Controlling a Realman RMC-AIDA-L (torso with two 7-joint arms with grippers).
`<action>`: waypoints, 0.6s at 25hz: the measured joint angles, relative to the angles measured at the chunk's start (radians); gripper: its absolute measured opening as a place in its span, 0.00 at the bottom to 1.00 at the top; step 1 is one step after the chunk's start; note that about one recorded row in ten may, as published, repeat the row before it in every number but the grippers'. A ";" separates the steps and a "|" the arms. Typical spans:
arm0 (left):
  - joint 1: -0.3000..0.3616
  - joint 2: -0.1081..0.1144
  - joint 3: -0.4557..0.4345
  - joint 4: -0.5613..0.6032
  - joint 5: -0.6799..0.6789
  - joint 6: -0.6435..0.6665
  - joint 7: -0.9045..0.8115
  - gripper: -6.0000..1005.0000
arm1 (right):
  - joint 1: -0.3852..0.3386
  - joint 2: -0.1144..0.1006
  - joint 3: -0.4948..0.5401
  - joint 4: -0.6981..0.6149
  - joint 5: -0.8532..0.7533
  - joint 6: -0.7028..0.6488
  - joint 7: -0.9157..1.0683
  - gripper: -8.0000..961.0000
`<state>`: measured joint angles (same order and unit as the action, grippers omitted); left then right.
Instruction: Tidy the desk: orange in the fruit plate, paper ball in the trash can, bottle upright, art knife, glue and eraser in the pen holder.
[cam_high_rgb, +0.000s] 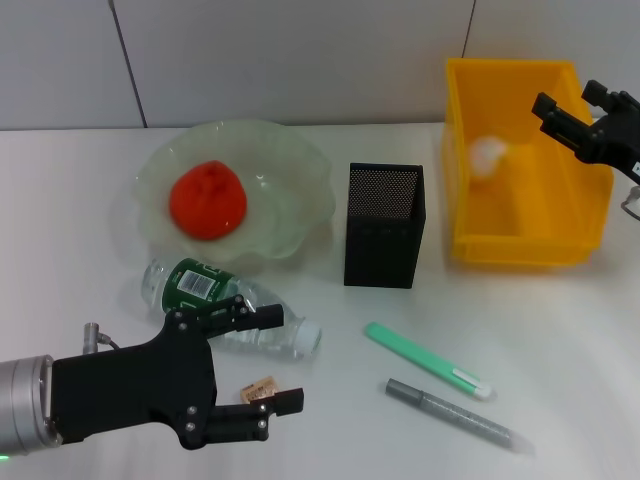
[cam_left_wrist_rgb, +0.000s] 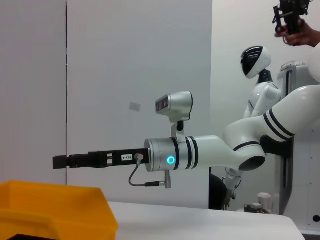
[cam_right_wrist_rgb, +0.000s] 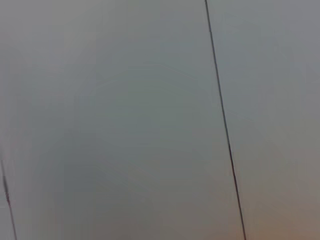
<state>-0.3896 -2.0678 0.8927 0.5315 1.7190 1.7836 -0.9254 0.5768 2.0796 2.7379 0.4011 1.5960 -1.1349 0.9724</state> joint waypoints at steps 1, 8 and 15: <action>0.000 0.000 0.000 0.000 0.000 0.000 0.000 0.80 | -0.005 -0.001 -0.003 0.005 -0.001 -0.026 0.009 0.73; 0.000 0.001 -0.038 -0.001 -0.004 0.000 0.017 0.80 | -0.125 -0.005 -0.118 0.132 -0.006 -0.414 0.130 0.83; -0.010 0.007 -0.042 0.019 0.008 -0.026 0.005 0.80 | -0.288 -0.007 -0.302 0.275 -0.095 -0.572 0.129 0.84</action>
<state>-0.3993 -2.0604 0.8509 0.5505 1.7272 1.7575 -0.9205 0.2891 2.0725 2.4361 0.6758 1.5010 -1.7072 1.1011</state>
